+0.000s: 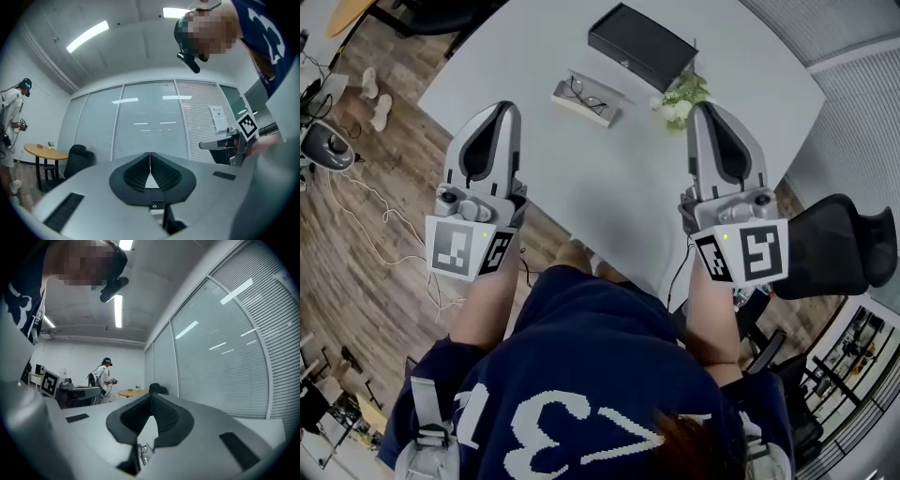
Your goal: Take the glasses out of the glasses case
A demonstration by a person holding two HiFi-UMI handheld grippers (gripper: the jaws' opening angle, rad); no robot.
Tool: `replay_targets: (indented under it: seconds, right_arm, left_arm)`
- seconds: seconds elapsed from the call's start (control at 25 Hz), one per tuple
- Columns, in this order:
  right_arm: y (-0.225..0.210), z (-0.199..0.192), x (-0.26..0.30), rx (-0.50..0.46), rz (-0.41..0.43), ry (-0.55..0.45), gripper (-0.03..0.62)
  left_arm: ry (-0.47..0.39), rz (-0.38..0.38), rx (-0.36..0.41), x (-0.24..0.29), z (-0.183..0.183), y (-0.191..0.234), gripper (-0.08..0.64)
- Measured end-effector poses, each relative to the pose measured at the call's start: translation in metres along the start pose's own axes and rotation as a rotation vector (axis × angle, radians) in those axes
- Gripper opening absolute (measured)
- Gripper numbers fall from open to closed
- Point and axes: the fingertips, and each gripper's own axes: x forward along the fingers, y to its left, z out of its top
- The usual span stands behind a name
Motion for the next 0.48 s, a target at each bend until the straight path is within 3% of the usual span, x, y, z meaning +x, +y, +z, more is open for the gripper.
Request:
replay_targets:
  seconds: [0.28, 0.48]
  right_arm:
    - [0.031, -0.088, 0.079, 0.017, 0.146, 0.191, 0.029]
    - [0.042, -0.159, 0.127, 0.079, 0.182, 0.322, 0.031]
  left_arm:
    - [0.065, 0.060, -0.040, -0.002, -0.045, 0.037, 0.018]
    - [0.097, 0.090, -0.070, -0.006, -0.071, 0.055, 0.017]
